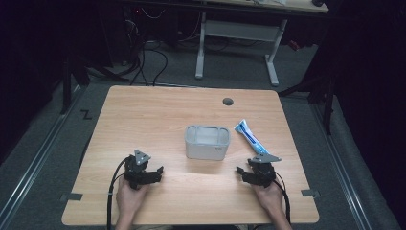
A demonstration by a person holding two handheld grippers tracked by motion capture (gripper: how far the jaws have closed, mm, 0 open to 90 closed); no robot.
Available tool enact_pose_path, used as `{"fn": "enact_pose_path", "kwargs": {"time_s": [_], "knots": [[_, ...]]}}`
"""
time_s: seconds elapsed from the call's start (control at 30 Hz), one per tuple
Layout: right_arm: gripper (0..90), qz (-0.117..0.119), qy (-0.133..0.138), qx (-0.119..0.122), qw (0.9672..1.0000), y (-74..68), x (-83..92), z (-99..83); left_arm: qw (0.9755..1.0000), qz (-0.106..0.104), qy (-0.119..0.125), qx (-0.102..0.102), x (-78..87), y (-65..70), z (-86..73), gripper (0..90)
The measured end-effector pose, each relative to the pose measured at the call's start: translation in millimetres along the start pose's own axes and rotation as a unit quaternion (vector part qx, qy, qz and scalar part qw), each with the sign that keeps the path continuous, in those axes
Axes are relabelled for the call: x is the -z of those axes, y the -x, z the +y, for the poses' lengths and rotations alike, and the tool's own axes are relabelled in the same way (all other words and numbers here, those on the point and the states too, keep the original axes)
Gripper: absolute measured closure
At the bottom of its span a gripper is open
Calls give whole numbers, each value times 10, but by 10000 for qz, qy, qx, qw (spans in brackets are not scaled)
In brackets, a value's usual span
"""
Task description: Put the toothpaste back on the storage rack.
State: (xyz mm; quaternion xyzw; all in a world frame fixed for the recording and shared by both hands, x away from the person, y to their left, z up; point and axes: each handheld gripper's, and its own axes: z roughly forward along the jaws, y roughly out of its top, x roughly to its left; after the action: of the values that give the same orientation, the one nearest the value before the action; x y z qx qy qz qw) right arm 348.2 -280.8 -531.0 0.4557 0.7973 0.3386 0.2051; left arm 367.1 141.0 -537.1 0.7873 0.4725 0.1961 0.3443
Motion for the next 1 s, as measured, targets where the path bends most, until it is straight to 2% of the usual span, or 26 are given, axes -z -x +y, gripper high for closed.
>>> {"fn": "enact_pose_path", "kwargs": {"time_s": [0.37,1.0], "knots": [[388,2,4,4,10000,3,-2,2,10000,1,-1,0,1,0,0,147],[421,-16,-78,-164,9998,-32,22,18,10000,5,1,0,1,-1,0,149]]}}
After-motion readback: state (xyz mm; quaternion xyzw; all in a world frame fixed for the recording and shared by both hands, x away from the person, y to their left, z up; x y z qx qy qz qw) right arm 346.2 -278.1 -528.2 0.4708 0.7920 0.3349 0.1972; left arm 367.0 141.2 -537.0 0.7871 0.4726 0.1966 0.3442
